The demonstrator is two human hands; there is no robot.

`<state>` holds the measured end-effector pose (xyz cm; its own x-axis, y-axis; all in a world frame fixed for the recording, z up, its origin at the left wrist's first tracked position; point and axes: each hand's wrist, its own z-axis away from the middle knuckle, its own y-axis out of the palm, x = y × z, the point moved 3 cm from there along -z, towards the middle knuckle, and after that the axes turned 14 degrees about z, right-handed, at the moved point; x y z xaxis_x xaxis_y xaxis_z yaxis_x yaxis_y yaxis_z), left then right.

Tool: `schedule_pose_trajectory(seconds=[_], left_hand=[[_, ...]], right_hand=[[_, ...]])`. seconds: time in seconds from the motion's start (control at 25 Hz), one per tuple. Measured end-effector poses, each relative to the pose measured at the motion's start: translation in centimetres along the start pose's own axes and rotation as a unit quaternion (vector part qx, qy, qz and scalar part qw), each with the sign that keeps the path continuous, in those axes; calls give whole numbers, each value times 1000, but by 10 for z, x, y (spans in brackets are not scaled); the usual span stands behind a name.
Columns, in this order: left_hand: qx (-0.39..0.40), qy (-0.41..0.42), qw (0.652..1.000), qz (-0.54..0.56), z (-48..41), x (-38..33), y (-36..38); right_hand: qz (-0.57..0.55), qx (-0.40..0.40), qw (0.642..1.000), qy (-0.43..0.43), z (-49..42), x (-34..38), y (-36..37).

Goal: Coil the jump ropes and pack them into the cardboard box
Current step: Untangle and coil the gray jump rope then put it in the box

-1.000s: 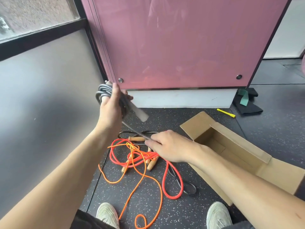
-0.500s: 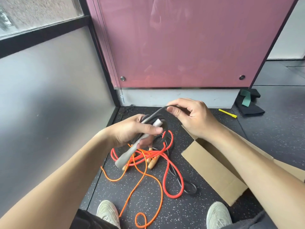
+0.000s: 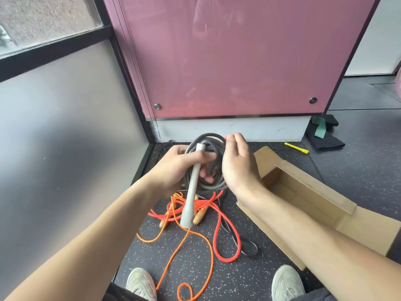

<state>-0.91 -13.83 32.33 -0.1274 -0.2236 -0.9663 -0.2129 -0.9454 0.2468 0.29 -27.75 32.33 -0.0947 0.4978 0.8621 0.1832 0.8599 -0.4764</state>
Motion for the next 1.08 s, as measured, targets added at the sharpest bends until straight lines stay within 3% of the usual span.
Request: schedule_pose_trajectory(seconds=[0.08, 0.2, 0.36, 0.4, 0.44, 0.52, 0.56, 0.6, 0.76, 0.92, 1.08], left_hand=[[-44, 54, 996, -57, -4, 2, -2], [-74, 36, 997, -14, -7, 6, -6], [-39, -51, 995, 81, -6, 2, -8], [-30, -60, 994, 91, -4, 2, -7], [-23, -65, 992, 101, -3, 1, -6], [-14, -71, 990, 118, -2, 0, -5], [-11, -72, 991, 116, -2, -1, -4], [-12, -69, 992, 104, -3, -1, -4], [-57, -32, 997, 33, -3, 0, 0], [-54, 13, 997, -46, 1, -5, 4], [-61, 35, 993, -95, 5, -7, 7]], right_hand=[[13, 11, 1000, 10, -9, -9, 1], [-114, 144, 983, 9, -17, -17, 1], [-296, 319, 900, 13, -16, -12, -10], [-298, 320, 899, 13, -18, -12, -13], [-252, 289, 924, -4, -23, -16, -16], [-22, 154, 985, -76, -33, -26, -25], [68, 110, 986, -105, -34, -28, -26], [86, 108, 984, -108, -33, -31, -24], [-68, 189, 980, 11, -21, -29, -11], [-246, 250, 928, 124, -15, -23, -8], [-281, 293, 900, 159, -13, -21, -6]])
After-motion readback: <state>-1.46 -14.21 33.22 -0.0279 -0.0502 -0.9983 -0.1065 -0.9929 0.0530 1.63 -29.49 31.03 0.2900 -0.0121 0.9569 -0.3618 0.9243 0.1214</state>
